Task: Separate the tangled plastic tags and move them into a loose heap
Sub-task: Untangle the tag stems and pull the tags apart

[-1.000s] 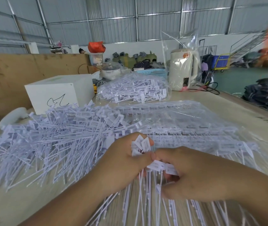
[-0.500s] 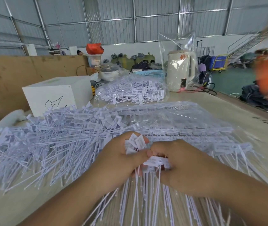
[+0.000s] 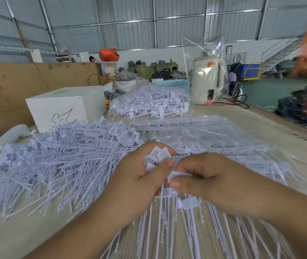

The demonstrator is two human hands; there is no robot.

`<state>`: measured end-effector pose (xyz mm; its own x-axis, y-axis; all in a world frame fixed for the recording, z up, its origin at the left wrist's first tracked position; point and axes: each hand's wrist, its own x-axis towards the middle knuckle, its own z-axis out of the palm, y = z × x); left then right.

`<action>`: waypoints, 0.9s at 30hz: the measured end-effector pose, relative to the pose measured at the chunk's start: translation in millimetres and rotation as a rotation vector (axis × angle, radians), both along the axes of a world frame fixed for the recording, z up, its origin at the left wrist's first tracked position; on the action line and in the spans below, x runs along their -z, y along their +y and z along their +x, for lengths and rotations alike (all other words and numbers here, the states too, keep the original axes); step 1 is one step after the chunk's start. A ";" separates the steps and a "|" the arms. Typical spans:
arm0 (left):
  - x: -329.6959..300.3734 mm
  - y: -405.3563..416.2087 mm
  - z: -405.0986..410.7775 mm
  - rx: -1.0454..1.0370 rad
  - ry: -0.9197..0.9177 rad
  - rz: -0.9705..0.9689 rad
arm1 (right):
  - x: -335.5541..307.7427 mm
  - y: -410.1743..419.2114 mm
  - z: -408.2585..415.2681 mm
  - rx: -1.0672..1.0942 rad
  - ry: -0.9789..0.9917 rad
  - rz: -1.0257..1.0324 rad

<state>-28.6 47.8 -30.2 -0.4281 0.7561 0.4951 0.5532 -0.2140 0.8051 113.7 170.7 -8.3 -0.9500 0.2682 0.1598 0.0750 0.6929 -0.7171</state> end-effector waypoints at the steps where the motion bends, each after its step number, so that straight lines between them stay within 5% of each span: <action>1: 0.1 0.2 0.6 -0.019 0.007 0.024 | 1.6 -1.7 -1.2 0.019 0.024 0.005; 8: -8.9 7.4 16.2 -0.029 -0.367 0.249 | 6.1 -20.1 -9.4 0.220 0.331 0.069; 14: -5.6 8.5 10.2 -0.158 -0.539 0.231 | 9.2 -31.7 -14.8 0.484 0.589 0.474; 16: -6.5 9.0 1.1 -0.172 -0.663 0.195 | 4.3 -21.1 -12.4 0.519 0.665 0.410; 24: -12.7 6.8 17.5 0.096 -0.472 0.084 | 14.2 -7.9 -12.0 -0.060 0.376 -0.038; 27: -9.2 5.2 16.1 0.160 -0.534 0.068 | 13.3 -10.1 -11.3 -0.118 0.359 -0.060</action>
<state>-12.4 53.0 -21.1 -0.5155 0.8060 0.2908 0.0292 -0.3227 0.9460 102.4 160.7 -21.7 -0.8614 0.1794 0.4753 -0.2661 0.6375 -0.7230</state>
